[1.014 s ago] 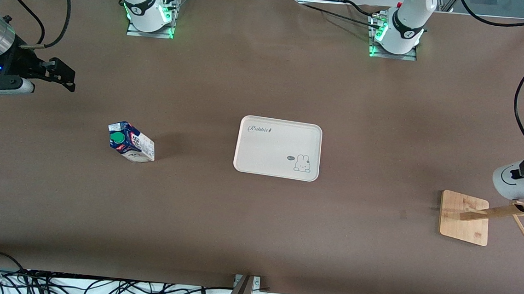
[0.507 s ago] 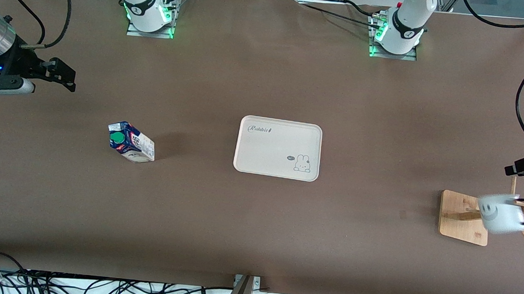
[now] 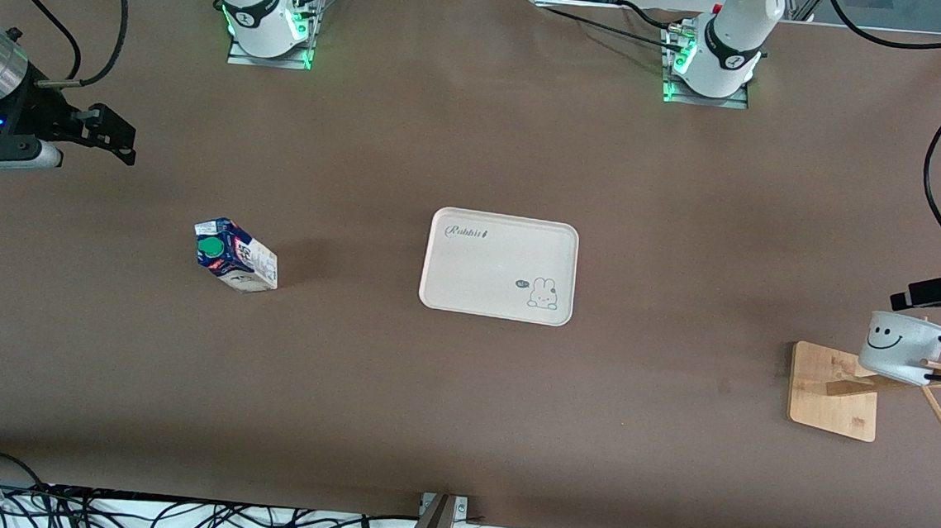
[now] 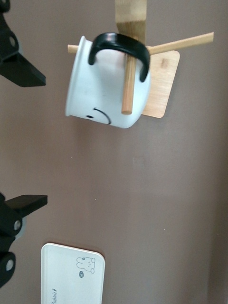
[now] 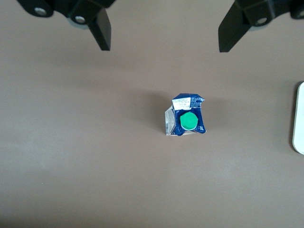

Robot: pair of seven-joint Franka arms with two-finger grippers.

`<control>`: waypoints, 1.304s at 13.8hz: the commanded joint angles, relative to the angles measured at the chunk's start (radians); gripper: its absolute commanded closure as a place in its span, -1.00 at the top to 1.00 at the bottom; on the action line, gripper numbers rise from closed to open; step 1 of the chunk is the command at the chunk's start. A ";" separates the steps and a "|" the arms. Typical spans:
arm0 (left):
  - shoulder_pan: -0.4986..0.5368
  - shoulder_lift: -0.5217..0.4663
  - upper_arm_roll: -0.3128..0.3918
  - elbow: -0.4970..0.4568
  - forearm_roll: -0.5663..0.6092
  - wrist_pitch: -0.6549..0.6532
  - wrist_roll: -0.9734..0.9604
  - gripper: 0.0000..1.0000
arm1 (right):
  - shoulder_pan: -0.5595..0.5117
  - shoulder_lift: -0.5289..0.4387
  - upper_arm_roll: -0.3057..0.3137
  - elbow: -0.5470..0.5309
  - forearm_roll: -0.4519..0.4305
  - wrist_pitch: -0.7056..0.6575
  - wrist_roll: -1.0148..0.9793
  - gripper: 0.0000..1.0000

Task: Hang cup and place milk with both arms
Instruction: 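Hook the mug handle onto a stand peg and open the left gripper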

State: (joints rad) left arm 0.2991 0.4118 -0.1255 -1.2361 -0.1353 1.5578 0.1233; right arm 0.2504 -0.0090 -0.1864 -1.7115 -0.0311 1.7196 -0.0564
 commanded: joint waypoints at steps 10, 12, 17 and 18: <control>-0.164 -0.090 -0.010 -0.002 0.160 -0.120 -0.033 1.00 | 0.000 0.003 0.002 0.015 -0.012 0.011 0.003 1.00; -0.190 -0.096 -0.010 -0.003 0.184 -0.122 -0.048 1.00 | 0.000 0.003 0.002 0.015 -0.013 0.011 0.004 1.00; -0.209 -0.096 -0.008 0.000 0.212 -0.119 -0.047 1.00 | 0.000 0.003 0.002 0.015 -0.012 0.011 0.004 1.00; -0.209 -0.094 -0.008 0.000 0.212 -0.119 -0.047 1.00 | 0.000 0.003 0.002 0.015 -0.012 0.009 0.004 1.00</control>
State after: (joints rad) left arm 0.0973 0.3327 -0.1374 -1.2339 0.0490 1.4488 0.0825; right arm 0.2504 -0.0089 -0.1865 -1.7116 -0.0311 1.7343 -0.0564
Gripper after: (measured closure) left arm 0.000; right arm 0.000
